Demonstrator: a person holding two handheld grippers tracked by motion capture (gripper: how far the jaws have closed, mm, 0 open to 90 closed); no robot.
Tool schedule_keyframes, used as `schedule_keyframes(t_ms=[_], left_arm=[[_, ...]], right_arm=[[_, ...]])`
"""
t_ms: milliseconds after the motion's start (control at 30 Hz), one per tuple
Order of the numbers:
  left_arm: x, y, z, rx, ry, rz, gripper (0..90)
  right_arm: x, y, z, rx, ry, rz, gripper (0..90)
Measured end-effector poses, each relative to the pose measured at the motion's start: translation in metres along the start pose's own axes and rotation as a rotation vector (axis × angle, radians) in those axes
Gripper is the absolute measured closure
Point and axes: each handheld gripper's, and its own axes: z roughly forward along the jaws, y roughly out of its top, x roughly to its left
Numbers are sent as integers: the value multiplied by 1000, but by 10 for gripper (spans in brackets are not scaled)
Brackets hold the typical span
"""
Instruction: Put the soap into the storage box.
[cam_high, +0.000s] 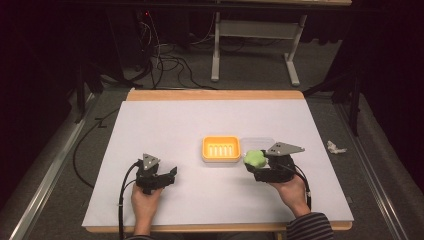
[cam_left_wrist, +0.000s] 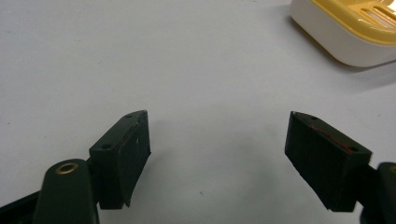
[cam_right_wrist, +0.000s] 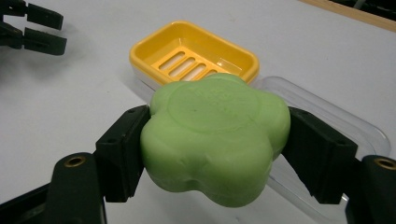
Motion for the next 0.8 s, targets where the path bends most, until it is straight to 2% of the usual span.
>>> schedule_keyframes(t_ms=[400, 800], left_arm=[[0, 0, 0, -1, -1, -1, 230], [0, 0, 0, 1, 1, -3, 228]], right_arm=[[-3, 18, 8, -23, 12, 12, 273], [-3, 38, 28, -22, 30, 2, 273]])
